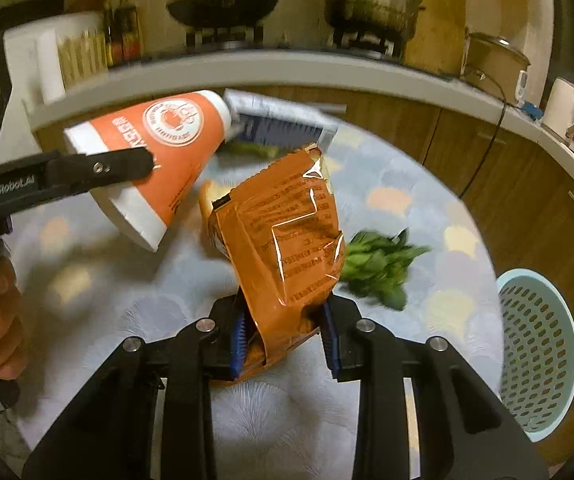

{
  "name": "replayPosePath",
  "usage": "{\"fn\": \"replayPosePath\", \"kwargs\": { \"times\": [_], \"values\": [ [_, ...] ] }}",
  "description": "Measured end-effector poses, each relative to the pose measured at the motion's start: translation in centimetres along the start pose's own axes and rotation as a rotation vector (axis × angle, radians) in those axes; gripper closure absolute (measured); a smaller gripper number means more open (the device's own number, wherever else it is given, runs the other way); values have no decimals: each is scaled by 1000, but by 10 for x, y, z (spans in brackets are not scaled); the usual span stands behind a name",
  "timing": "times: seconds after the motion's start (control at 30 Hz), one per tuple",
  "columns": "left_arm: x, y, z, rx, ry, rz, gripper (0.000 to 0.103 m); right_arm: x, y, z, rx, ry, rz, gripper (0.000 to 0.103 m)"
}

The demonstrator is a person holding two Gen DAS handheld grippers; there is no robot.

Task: Collect trash
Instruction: 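Grasp the orange paper cup with the left tool while the right tool grasps the orange wrapper, then carry the cup and wrapper over the basket and open both tools to drop them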

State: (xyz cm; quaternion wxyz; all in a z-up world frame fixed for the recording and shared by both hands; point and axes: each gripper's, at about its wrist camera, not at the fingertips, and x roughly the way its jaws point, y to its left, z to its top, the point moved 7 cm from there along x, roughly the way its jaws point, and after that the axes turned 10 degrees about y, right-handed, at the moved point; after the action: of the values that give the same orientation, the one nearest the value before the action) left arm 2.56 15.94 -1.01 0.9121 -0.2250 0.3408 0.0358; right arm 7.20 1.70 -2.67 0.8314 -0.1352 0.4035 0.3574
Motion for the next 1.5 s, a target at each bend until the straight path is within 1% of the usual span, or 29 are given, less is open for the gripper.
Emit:
{"fn": "replayPosePath", "kwargs": {
  "times": [0.1,0.3,0.37,0.5,0.6,0.67,0.77,0.83,0.97,1.1,1.17,1.2,1.3,1.43,1.5],
  "values": [
    [-15,-20,8,34,-30,-15,62,-19,-16,6,38,-39,2,76],
    [-22,-66,20,111,-59,-36,62,-51,-63,8,132,-98,-37,76],
    [-18,-83,25,130,-59,-51,61,-56,-80,6,156,-107,-50,76],
    [-4,-116,29,177,-49,-83,61,-75,-120,-3,205,-144,-106,76],
    [9,-146,30,210,-37,-122,61,-80,-150,-12,253,-146,-138,76],
    [23,-163,28,221,-13,-147,60,-81,-171,-21,294,-139,-147,76],
    [47,-191,22,251,28,-173,60,-79,-204,-39,371,-117,-138,76],
    [65,-212,17,273,63,-201,60,-75,-228,-54,428,-91,-145,76],
    [94,-242,6,304,117,-225,59,-66,-269,-84,526,-55,-153,76],
    [129,-270,-8,339,190,-246,58,-54,-297,-108,598,-11,-165,76],
    [144,-284,-19,369,218,-270,57,-46,-308,-121,632,20,-172,75],
    [149,-286,-24,377,228,-271,57,-42,-313,-126,646,40,-182,73],
    [171,-296,-39,398,270,-255,57,-30,-323,-138,669,79,-192,73],
    [192,-305,-53,455,296,-217,57,-21,-335,-150,693,107,-197,72],
    [201,-306,-58,462,314,-210,57,-17,-338,-155,704,116,-193,68]
  ]
}}
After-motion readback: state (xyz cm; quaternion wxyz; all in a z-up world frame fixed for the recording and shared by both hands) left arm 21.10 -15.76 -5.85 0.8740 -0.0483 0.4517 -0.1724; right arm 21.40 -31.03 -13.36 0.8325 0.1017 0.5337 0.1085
